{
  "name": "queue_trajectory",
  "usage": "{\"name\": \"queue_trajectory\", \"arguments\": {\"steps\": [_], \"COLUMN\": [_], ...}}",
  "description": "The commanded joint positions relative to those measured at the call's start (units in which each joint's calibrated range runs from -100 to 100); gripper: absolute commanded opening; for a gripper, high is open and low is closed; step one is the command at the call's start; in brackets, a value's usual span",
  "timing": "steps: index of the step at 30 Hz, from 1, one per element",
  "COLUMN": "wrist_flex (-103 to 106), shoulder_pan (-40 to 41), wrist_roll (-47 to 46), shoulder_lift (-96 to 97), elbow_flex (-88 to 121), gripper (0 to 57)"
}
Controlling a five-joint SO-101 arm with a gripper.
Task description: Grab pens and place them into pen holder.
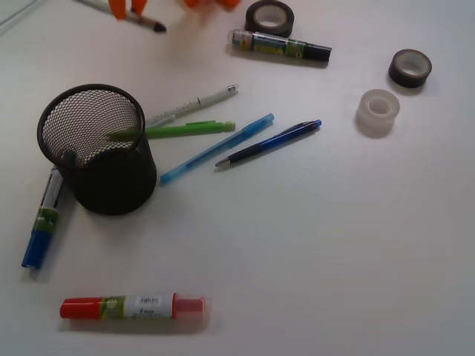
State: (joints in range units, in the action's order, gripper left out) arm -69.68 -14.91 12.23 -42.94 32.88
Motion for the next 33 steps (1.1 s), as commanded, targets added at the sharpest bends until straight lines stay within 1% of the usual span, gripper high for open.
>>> {"name": "queue_trajectory", "arguments": {"steps": [1, 8, 16, 22, 28, 33], "wrist_flex": [10.01, 39.23, 74.49, 96.01, 117.01, 123.22], "shoulder_pan": [2.61, 6.80, 7.10, 6.95, 6.65, 6.42], "wrist_roll": [10.50, 22.27, 28.72, 31.60, 31.55, 29.65], "shoulder_lift": [-6.14, 0.15, 11.71, 23.52, 34.66, 37.38], "elbow_flex": [-5.53, 0.54, 12.68, 17.66, 21.55, 23.46], "gripper": [0.3, 0.3, 0.3, 0.3, 0.4, 0.6]}}
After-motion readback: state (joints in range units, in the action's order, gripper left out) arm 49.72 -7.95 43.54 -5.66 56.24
